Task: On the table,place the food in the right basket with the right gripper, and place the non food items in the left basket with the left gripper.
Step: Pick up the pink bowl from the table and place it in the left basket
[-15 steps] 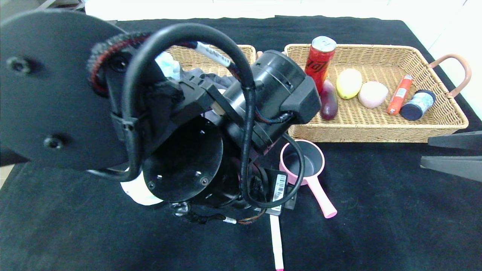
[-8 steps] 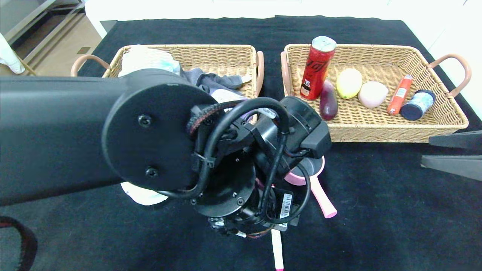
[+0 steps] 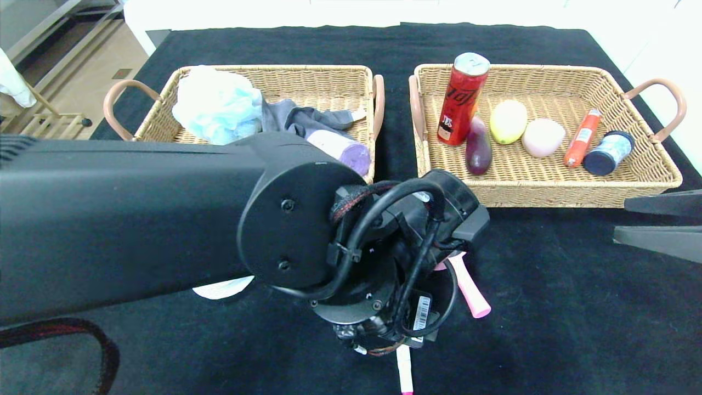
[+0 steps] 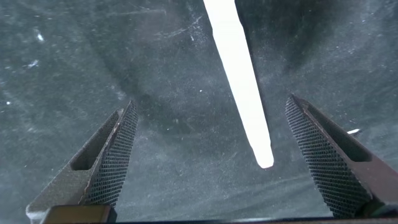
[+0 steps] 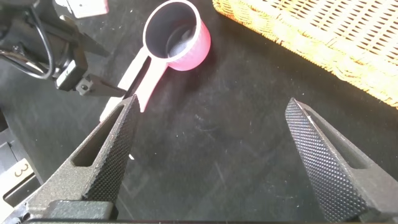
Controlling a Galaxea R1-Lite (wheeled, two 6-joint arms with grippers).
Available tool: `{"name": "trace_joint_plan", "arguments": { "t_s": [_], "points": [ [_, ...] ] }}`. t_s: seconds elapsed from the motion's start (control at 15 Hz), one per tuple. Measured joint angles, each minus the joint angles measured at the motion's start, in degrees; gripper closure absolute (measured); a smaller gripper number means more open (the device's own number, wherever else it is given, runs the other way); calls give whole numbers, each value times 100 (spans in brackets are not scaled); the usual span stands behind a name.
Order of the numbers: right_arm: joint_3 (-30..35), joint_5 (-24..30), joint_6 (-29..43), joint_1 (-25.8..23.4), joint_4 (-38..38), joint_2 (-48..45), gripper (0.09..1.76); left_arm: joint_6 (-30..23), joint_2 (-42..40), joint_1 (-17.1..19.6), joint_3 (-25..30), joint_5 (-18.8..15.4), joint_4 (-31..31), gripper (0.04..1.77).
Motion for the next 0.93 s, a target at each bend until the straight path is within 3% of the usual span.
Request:
{"name": "trace_joint_plan", "arguments": {
  "t_s": [0.93],
  "points": [
    [-1,-2,0,-7,-5,0,14,28,229,-78,-48,108,185,9]
  ]
}}
